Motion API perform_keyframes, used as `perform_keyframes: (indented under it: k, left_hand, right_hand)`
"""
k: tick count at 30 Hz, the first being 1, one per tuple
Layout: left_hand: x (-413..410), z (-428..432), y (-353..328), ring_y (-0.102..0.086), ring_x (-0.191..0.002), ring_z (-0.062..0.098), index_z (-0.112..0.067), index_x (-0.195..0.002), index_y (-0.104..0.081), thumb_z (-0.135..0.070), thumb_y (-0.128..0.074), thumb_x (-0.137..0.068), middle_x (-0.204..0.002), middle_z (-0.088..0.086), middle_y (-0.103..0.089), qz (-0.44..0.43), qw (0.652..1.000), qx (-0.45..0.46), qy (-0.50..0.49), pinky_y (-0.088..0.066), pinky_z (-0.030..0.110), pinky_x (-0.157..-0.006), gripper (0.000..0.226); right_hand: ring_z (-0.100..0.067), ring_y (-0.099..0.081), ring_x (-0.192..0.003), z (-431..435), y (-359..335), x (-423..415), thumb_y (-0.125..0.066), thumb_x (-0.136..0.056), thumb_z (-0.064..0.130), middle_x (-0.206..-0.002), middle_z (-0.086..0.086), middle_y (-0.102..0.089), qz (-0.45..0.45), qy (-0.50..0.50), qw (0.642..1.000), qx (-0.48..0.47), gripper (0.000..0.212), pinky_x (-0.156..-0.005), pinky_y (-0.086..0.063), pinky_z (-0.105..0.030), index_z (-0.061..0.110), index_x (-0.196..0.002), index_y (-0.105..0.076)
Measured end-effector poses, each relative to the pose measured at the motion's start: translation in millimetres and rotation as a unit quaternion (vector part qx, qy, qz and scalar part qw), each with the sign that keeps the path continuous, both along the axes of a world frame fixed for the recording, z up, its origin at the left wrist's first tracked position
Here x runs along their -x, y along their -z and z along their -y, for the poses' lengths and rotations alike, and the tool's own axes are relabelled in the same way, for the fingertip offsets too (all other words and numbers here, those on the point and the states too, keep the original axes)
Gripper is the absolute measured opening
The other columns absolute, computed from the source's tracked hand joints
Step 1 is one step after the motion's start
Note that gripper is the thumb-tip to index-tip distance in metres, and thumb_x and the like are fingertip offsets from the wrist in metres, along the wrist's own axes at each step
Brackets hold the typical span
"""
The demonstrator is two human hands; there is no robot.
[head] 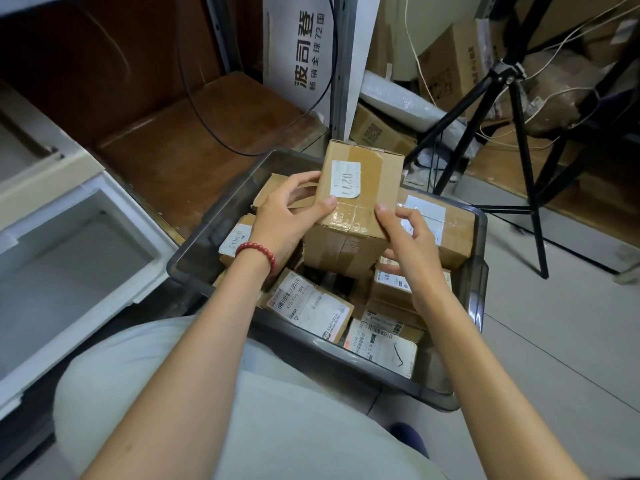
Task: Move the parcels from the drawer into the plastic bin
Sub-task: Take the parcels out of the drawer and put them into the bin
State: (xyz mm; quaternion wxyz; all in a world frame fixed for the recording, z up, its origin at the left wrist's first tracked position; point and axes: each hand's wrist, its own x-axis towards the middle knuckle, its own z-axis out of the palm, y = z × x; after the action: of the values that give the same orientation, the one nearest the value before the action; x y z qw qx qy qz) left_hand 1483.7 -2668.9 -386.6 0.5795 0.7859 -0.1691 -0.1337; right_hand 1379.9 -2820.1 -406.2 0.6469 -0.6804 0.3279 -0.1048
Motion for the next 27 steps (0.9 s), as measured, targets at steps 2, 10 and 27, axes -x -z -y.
perform_keyframes:
  k: [2, 10, 27]
  left_hand:
    - [-2.2, -1.4, -0.1, -0.054, -0.113, -0.001, -0.028, -0.131, -0.053, -0.032, -0.068, -0.086, -0.121, -0.012, -0.059, -0.004, 1.000, -0.003, 0.002, -0.054, 0.034, -0.089, 0.048]
    - [-9.1, -4.9, -1.1, -0.054, -0.120, 0.012, -0.028, -0.131, -0.053, -0.029, -0.063, -0.090, -0.129, -0.003, -0.058, -0.015, 1.000, -0.002, 0.006, -0.056, 0.034, -0.084, 0.043]
    - [-6.9, 8.4, 14.1, -0.053, -0.108, 0.008, -0.037, -0.134, -0.046, -0.050, -0.048, -0.094, -0.127, -0.010, -0.058, 0.079, 0.990, -0.119, -0.019, -0.036, 0.013, -0.069, 0.042]
  right_hand:
    - [-0.014, -0.069, -0.094, -3.3, -0.9, -0.5, -0.062, -0.084, 0.059, -0.109, 0.005, -0.069, -0.001, 0.004, 1.000, 0.017, 0.045, -0.075, -0.061, -0.038, 0.034, -0.120, -0.054]
    - [-0.015, -0.069, -0.093, -9.2, -7.5, -0.6, -0.061, -0.079, 0.065, -0.103, 0.008, -0.071, -0.027, 0.014, 0.998, 0.063, 0.046, -0.065, -0.060, -0.032, 0.035, -0.113, -0.055]
    - [-0.021, -0.066, -0.103, -22.9, 0.4, -8.1, -0.054, -0.080, 0.069, -0.125, 0.010, -0.064, -0.043, 0.025, 0.994, 0.096, 0.066, -0.079, -0.058, -0.044, 0.047, -0.140, -0.037]
